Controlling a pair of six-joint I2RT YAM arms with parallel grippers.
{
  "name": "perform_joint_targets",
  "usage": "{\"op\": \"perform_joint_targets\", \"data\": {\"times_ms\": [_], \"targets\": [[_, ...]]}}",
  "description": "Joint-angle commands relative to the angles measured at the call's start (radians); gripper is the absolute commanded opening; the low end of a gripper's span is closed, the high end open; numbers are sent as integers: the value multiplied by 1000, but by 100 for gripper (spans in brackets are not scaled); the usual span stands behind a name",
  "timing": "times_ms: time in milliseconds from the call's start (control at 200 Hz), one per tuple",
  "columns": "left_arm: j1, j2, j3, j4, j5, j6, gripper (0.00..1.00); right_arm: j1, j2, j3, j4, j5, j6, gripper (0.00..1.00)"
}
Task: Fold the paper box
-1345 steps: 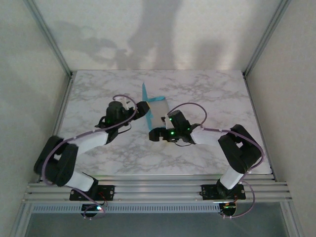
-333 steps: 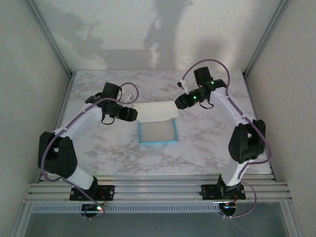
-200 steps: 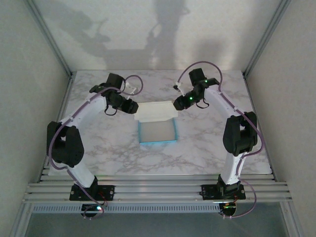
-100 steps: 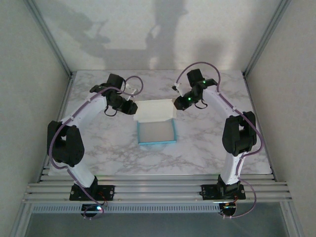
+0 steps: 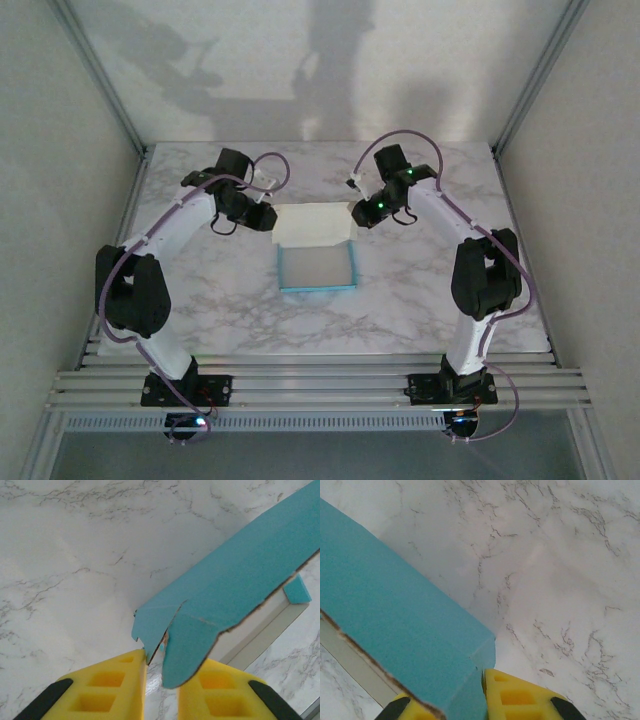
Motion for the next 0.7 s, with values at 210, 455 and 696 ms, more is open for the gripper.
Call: {"op": "perform_joint_targets", "data": {"times_ms": [210,455,696], "targets": [[-29,16,33,1,59,-20,16,17,-46,-26,7,33,20,11],[-62,-9,-2,89,2,-85,8,41,-103,-73,54,93,121,11],[-98,-43,-69,193,-82,-163,4,98,-146,-111,106,239,258,6]]}}
